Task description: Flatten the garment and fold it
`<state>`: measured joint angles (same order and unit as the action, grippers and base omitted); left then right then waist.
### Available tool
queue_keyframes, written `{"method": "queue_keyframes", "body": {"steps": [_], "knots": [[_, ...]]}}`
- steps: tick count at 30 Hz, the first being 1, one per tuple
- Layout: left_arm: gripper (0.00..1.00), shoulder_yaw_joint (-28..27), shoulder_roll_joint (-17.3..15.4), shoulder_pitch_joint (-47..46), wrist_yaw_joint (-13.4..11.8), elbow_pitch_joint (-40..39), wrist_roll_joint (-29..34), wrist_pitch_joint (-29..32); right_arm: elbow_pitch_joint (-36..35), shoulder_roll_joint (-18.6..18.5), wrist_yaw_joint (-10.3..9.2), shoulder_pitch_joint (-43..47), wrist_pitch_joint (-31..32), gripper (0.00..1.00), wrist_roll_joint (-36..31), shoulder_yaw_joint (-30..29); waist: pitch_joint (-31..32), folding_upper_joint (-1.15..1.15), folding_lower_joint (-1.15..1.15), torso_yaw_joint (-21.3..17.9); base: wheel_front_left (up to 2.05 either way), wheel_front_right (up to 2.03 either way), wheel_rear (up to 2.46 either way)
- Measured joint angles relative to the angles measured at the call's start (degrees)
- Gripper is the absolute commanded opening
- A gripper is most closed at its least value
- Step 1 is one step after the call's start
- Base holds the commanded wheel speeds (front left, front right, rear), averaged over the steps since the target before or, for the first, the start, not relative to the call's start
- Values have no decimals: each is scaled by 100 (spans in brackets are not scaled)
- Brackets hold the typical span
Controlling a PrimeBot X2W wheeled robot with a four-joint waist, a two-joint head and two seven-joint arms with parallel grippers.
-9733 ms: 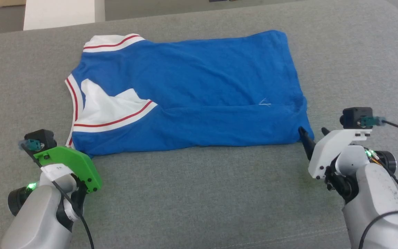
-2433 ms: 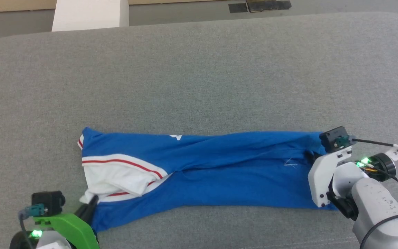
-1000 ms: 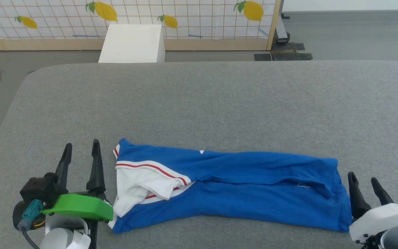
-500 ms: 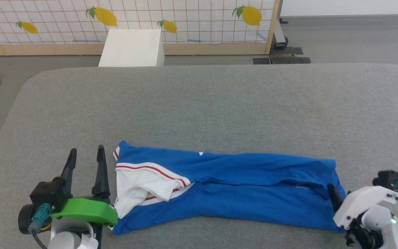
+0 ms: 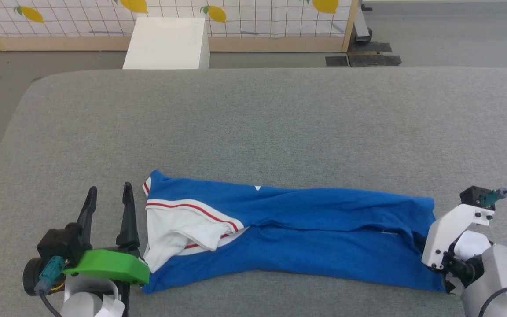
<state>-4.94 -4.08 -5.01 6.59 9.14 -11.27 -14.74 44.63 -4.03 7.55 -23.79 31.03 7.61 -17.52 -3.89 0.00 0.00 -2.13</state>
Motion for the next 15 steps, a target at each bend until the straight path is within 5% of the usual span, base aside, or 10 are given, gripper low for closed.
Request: {"method": "queue_keyframes", "body": {"steps": [1, 4, 15], "knots": [[100, -11, 5, -7, 7, 1, 14, 0, 10, -12, 0, -31, 94, 49, 14, 45, -16, 0, 0, 1, 0, 0, 0], [100, -36, 15, -10, 43, 12, 49, 0, -7, -45, 0, -61, 234, 0, 101, 175, -40, 0, 0, -4, 0, 0, 0], [100, -140, 46, -16, 48, 65, 112, 0, -637, 104, 2, 241, 10, 0, 97, 261, -53, 0, 0, -83, 0, 0, 0]]}}
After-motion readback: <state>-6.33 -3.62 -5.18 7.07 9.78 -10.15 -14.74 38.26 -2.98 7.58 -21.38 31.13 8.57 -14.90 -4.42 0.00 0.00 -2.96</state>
